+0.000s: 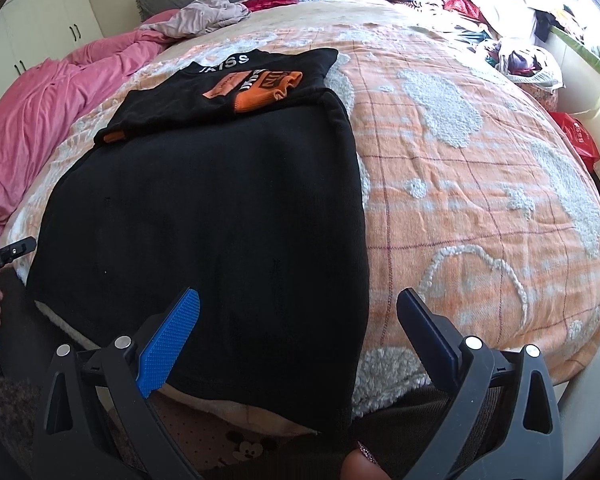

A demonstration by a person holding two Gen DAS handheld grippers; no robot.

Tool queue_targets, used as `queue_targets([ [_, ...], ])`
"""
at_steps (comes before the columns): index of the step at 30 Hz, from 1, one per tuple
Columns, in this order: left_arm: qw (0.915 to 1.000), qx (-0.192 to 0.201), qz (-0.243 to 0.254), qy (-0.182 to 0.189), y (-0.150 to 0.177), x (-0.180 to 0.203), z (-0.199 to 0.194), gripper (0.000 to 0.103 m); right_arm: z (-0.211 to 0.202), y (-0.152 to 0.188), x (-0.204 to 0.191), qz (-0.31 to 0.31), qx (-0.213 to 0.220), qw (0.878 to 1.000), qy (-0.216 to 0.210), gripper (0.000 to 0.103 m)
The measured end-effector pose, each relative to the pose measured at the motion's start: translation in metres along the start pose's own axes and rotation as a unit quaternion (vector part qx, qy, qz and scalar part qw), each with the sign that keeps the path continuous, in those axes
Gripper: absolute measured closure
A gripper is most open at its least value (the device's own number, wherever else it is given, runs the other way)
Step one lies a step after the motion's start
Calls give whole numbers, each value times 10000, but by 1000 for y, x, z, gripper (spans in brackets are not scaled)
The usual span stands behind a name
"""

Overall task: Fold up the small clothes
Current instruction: 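Move both grippers along the sweatshirt body to its hem, then grasp the sweatshirt hem with both grippers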

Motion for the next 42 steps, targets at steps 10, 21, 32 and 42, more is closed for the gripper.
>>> queue_targets([
  [10,9999,-69,3,124,12,1,2,10,3,16,-1,-91,-235,9997,52,5],
  [21,9986,-227,46,468,28,10,6,33,7,25,-4,-175,-414,9990,-19,5],
  [32,9950,-426,-40,906,42,17,14,45,4,26,-2,-312,-602,9973,-298,5],
  [42,9940,-457,-85,985,46,14,16,40,16,28,-4,-279,-776,9946,-634,40],
])
Point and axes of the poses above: each gripper's, at about its wrist camera, not at the fingertips, and z roughly the way its jaws point, x to its right, y to its underside, the point moved 9 cm from there along z, roughly the way its jaws point, and after that the axes turned 11 degrees about -x, right-handed, at the moved point
